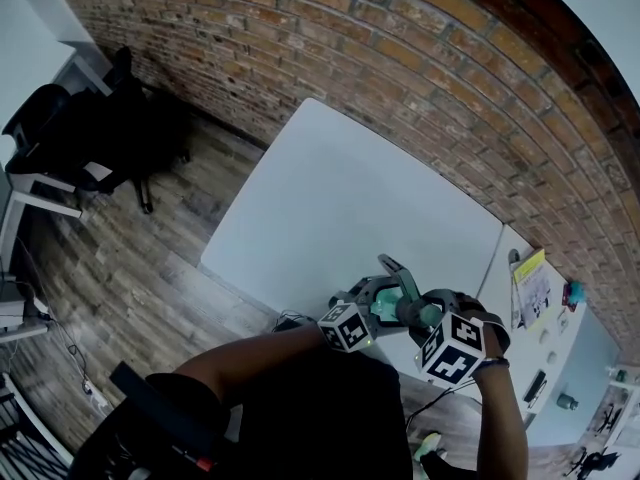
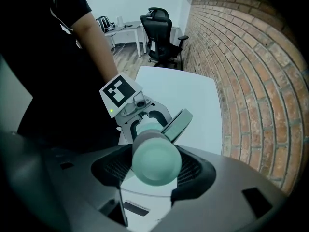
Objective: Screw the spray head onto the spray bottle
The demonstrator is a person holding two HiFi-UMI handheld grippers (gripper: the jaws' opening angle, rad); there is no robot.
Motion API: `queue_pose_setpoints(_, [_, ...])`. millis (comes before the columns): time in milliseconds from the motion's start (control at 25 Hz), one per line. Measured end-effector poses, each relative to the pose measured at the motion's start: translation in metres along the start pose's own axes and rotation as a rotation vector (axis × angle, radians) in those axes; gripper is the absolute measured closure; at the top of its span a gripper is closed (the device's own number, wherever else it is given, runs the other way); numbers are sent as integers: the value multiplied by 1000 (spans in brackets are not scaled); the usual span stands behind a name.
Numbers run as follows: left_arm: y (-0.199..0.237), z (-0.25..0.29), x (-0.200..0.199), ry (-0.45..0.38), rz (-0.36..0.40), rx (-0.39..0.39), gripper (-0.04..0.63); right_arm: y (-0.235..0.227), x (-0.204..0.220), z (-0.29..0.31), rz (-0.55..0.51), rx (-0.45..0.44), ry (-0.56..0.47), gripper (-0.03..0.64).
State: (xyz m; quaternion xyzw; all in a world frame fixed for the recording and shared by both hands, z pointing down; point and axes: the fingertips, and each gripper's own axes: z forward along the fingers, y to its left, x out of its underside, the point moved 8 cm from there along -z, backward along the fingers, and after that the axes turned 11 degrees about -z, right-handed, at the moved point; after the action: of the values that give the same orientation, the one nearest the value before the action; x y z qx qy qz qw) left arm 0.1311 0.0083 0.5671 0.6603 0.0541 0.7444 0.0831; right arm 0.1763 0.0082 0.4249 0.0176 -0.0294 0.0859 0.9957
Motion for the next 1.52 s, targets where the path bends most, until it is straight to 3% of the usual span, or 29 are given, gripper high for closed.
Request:
queue_pose_setpoints(320, [-1,-3,-1,-2,0,-8,178,0,3,-1,161,20,-72,357])
queue_pose_setpoints(840, [-2,-3,-1,7,-17,-19,179,3,10,0,508,63,-163,357])
queue_pose_setpoints(1240, [-1,-7,0,7,-23,-14,179,5,5,0,558,74,-172,356])
queue_pose_setpoints(1520, [-2,-4,-1,10,-20,-9,179,7,13,-2,496,93,-214,356])
